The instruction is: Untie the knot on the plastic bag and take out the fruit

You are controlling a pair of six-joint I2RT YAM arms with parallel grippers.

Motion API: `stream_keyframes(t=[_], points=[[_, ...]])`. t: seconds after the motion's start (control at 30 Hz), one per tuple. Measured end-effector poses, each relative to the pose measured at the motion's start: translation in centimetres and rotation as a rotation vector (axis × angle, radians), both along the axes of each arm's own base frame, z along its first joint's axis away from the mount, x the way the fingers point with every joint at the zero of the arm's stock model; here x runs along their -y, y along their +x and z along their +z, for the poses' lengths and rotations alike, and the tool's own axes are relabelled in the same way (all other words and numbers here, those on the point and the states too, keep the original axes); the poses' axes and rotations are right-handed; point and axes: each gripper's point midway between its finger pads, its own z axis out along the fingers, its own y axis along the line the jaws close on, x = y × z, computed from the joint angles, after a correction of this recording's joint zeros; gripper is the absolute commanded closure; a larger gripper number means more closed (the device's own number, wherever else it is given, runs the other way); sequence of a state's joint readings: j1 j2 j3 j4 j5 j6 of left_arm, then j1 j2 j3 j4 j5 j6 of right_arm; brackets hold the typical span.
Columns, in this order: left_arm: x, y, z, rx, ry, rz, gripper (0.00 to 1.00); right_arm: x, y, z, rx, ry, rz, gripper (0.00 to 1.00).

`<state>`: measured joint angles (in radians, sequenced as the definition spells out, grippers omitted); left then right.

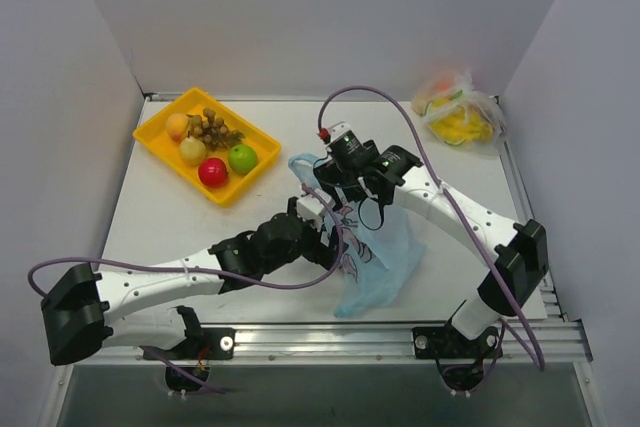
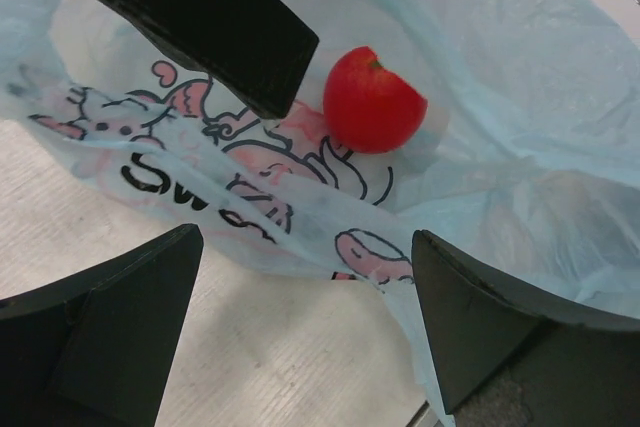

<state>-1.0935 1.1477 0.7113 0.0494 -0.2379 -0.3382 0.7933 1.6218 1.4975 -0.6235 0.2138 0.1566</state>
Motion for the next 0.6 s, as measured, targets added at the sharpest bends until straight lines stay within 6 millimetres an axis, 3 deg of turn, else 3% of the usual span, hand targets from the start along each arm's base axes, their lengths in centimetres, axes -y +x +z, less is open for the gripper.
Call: stream_keyframes(t=[0.33,0.47,0.6], points=[[4.0,-0.7,-2.0,-0.021,-0.002,-0.057,0.03,6.5,-3.4,1.0,0.038,0.007,-0.136,0.04],[5.0,-1.0,-3.0,-0.033,0.012,-0.079,0.03,9.8,-4.1,-0.2,0.007,0.019,-0.231,0.10],[5.9,-1.1,-3.7,-0.042,0.015,-0.100,0.03,12.3,-5.0,-2.6,-0.056,0.012,-0.321,0.25]])
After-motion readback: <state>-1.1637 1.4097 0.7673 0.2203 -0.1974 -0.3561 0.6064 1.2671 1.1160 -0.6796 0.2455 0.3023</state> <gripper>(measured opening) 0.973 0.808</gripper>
